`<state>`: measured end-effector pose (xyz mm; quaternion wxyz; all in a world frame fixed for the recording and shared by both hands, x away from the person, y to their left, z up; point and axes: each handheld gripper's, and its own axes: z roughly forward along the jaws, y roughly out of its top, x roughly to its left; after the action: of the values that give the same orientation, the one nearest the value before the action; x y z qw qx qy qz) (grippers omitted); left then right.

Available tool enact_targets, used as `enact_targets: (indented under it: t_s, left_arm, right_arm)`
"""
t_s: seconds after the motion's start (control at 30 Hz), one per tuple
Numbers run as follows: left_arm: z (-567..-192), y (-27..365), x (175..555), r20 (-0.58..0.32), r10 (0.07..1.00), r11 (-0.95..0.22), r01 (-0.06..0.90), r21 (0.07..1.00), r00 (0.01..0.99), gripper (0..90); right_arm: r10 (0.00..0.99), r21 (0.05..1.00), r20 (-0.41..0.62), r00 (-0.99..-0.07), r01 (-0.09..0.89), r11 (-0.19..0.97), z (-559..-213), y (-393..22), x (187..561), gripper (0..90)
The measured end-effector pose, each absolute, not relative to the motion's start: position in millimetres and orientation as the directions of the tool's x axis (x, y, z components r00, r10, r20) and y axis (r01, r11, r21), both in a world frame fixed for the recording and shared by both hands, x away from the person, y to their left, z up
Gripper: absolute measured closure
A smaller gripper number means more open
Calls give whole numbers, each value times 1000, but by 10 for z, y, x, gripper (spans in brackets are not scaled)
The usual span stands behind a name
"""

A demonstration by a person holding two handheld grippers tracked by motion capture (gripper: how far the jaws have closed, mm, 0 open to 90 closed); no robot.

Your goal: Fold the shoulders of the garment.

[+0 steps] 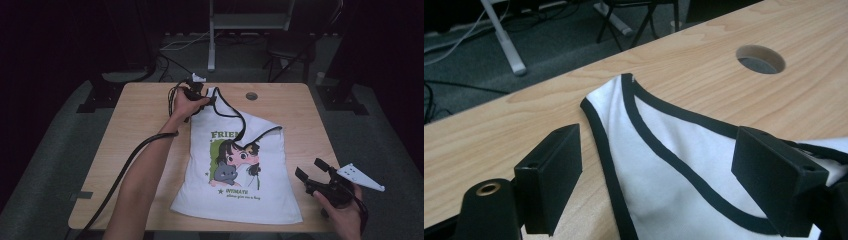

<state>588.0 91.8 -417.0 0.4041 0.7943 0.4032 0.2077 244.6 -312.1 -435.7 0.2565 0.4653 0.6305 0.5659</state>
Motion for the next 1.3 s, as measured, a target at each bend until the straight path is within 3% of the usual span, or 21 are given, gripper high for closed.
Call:
enact_targets:
  t_s: [0.17,0.2,0.23,0.57,0.6,0.93,0.97,1.13,1.3]
  left_arm:
    - [-4244,889,5912,6,810,-359,488,795,586,211]
    - [-4258,892,5914,9,811,-358,484,799,585,275]
    - [-4262,896,5919,11,813,-359,486,797,583,282]
    - [-4357,920,5966,-19,829,-346,539,768,559,285]
    - [-4357,920,5966,-19,829,-346,539,768,559,345]
    - [-4379,941,5986,-46,821,-342,555,758,569,555]
    - [-4379,947,5985,-58,817,-336,556,760,574,635]
    - [-4394,959,5962,-87,798,-322,545,774,596,827]
    - [-4292,955,5891,-65,771,-330,485,810,633,865]
  right_arm:
    - [876,952,208,-436,296,-78,-4349,-3126,2433,132]
    - [876,952,206,-437,295,-77,-4348,-3127,2432,132]
    - [875,953,205,-438,293,-77,-4347,-3127,2429,132]
    - [874,953,204,-441,293,-75,-4347,-3126,2422,132]
    - [874,953,203,-441,292,-74,-4347,-3126,2422,132]
    - [872,956,202,-446,284,-76,-4332,-3117,2409,132]
    - [872,956,200,-447,283,-74,-4338,-3112,2410,132]
    - [872,955,201,-447,286,-73,-4351,-3108,2405,132]
    - [872,958,199,-447,278,-75,-4341,-3112,2397,132]
